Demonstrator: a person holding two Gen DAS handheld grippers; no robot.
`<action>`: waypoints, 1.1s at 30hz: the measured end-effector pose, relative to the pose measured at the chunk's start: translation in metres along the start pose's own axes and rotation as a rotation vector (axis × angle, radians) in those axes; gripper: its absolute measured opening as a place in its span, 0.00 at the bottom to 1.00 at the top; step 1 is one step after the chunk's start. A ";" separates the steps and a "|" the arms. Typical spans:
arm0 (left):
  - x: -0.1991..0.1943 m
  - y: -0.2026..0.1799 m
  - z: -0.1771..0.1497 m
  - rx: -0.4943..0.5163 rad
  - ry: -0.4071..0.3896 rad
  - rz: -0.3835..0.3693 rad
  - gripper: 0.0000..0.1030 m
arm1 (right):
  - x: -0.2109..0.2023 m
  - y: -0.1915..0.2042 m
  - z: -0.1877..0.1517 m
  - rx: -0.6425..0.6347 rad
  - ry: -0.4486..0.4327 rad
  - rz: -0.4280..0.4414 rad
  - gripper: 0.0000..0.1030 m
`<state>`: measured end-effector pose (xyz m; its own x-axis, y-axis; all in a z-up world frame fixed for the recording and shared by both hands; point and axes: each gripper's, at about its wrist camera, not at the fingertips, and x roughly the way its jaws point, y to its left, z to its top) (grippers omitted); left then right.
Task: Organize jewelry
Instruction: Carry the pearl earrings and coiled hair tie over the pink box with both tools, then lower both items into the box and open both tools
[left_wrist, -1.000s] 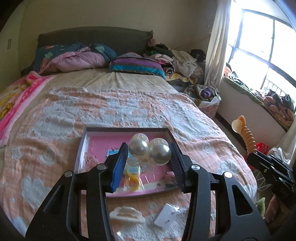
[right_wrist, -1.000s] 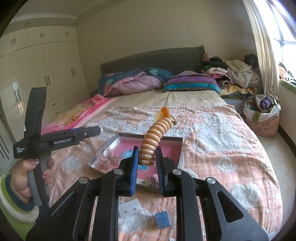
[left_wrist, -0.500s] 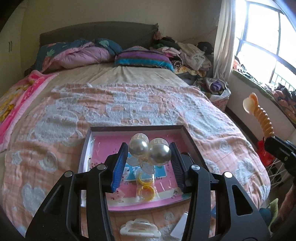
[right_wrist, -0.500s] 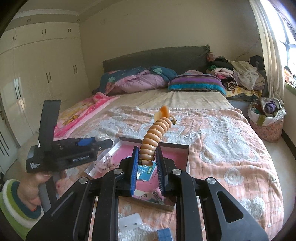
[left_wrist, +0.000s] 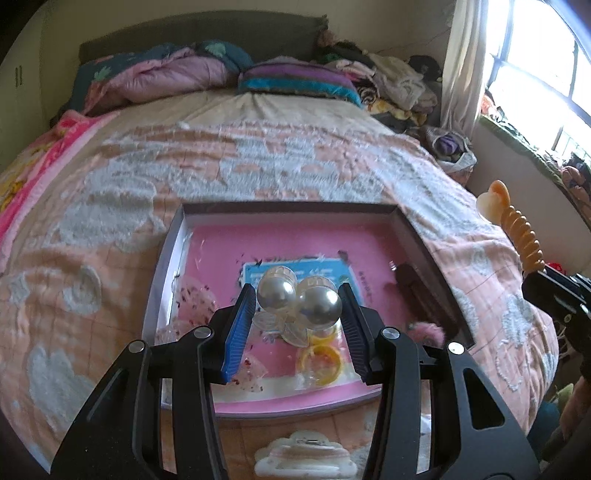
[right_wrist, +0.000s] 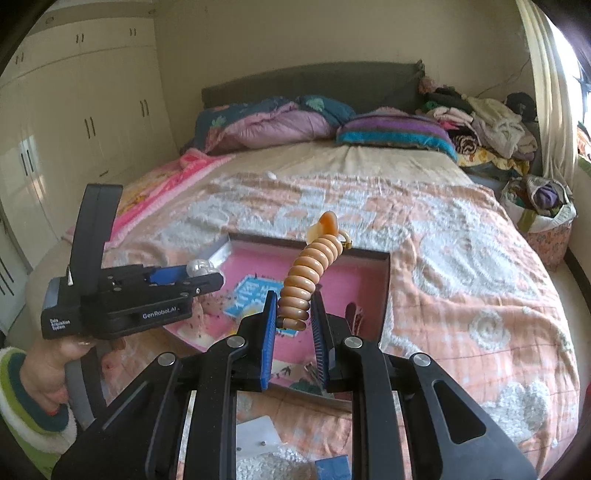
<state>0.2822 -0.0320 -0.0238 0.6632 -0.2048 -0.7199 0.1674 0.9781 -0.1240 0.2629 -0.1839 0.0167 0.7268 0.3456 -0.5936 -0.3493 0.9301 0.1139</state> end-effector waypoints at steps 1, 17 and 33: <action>0.004 0.003 -0.002 -0.005 0.009 0.001 0.37 | 0.006 0.000 -0.002 -0.002 0.013 0.000 0.17; 0.016 0.025 -0.014 -0.050 0.044 0.011 0.37 | 0.082 0.007 -0.021 -0.012 0.171 0.021 0.17; -0.030 0.028 -0.024 -0.084 -0.018 0.025 0.55 | 0.070 -0.004 -0.036 0.094 0.185 0.022 0.35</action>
<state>0.2498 0.0027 -0.0220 0.6799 -0.1798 -0.7109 0.0894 0.9826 -0.1630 0.2938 -0.1677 -0.0544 0.5953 0.3453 -0.7255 -0.3009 0.9331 0.1972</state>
